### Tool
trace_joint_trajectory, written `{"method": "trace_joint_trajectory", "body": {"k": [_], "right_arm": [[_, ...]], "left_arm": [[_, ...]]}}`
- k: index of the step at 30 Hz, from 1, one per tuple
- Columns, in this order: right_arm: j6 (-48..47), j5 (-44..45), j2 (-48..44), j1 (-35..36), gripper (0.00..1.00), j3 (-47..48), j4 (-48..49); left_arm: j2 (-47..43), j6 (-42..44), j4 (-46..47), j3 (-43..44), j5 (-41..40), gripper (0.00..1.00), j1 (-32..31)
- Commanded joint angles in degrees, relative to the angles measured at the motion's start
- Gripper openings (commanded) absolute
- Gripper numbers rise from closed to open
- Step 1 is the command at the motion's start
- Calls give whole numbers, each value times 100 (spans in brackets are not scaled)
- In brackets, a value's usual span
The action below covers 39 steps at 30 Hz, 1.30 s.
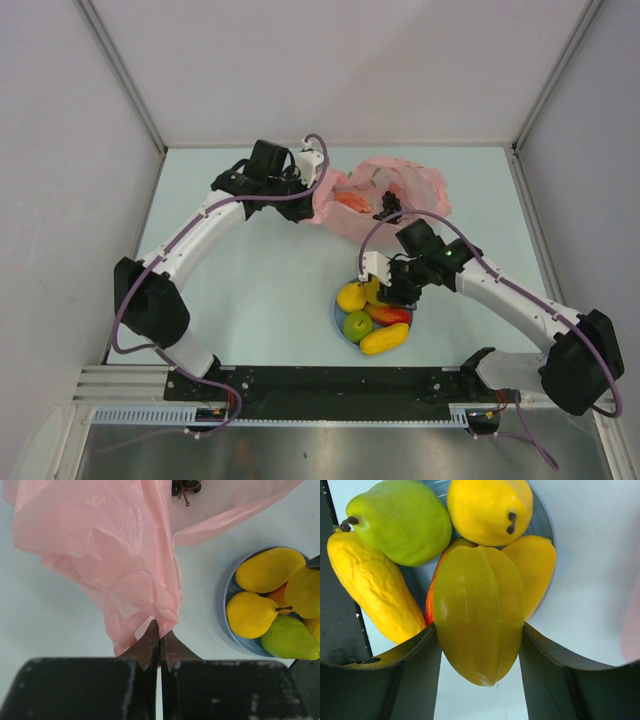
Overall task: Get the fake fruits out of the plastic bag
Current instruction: Place the fake fruit on the plate, then take out the fake fruit from the plastic bag.
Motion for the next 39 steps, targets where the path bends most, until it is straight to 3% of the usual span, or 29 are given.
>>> {"method": "trace_joint_trajectory", "body": {"k": [1,5,8,10,11,13,21,25,27,28,31,33,39], "right_arm": [[-123,99,115,213,15,-142,521],[-193,169,308,415,18,-177,644],[-184,248,423,459,29,-195,732],[-167,353,405,451,45,-230,838],[-149,389,379,451,69,-239,916],[-166,441,230,415,81,-248,935],[-412,565,-956,363,89,-134,258],[-256,766,-1712,188,98,-46,694],[-10,846,-1819,-14,99,-46,1169],[183,907,-1784,-146,99,-37,1851],[1115,1372,-1188,-542,96,77,3144],[1730,1426,-538,-779,91,463,3473],[2522,1479,886,-991,63,1018,4370]], "left_arm": [[-310,-7,95,-37,94,0,24],[-345,11,86,-72,59,0,24],[-372,20,94,-116,67,0,24],[-398,20,94,-142,59,0,24],[-415,11,94,-142,58,0,24],[-407,11,103,-160,76,0,24],[-345,-33,121,-125,208,0,24],[-284,-50,121,-134,252,0,24],[-284,-59,129,-142,287,0,24],[-284,-68,130,-151,304,0,24],[-345,-68,130,-230,401,0,24],[-424,-33,121,-283,462,0,24],[-827,213,-116,-660,498,0,15]]}}
